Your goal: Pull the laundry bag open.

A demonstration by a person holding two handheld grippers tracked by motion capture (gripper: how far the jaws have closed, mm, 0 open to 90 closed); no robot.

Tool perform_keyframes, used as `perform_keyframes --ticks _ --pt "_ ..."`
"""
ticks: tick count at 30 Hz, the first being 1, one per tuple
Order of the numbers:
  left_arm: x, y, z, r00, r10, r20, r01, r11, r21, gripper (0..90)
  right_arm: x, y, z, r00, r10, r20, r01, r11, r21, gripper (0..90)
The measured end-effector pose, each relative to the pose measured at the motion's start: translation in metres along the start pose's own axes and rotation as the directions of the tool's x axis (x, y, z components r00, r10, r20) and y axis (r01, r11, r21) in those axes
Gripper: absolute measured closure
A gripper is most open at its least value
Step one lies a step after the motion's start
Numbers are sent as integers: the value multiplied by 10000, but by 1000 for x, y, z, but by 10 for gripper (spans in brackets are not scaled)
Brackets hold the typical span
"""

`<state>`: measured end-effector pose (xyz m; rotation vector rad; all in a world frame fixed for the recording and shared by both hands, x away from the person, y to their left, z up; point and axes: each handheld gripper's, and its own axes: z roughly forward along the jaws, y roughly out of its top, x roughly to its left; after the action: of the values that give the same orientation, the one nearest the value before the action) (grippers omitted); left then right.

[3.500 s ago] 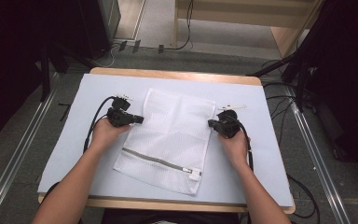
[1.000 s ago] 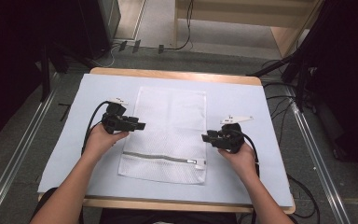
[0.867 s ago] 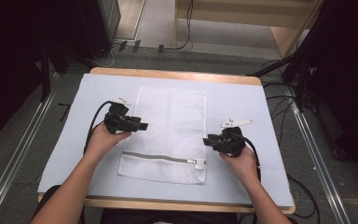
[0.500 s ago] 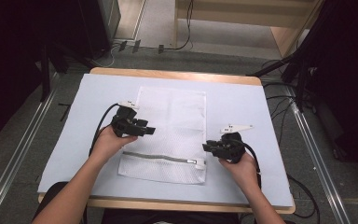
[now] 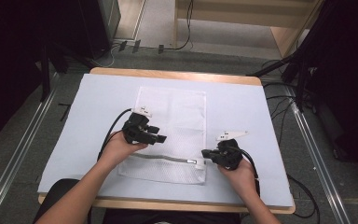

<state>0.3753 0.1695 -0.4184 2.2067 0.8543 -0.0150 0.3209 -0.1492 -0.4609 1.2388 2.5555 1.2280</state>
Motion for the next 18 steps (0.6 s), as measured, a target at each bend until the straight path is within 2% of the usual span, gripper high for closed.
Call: perform_keyframes --ticks 11,18 --pt "-18 1 17 9991 346 251 -350 9993 139 463 6 -8 5 9999 -89 -47 90 9995 314 900" --pt "-26 2 22 9980 460 438 -470 9987 212 493 9 -10 10 9984 -563 -21 563 9973 481 900"
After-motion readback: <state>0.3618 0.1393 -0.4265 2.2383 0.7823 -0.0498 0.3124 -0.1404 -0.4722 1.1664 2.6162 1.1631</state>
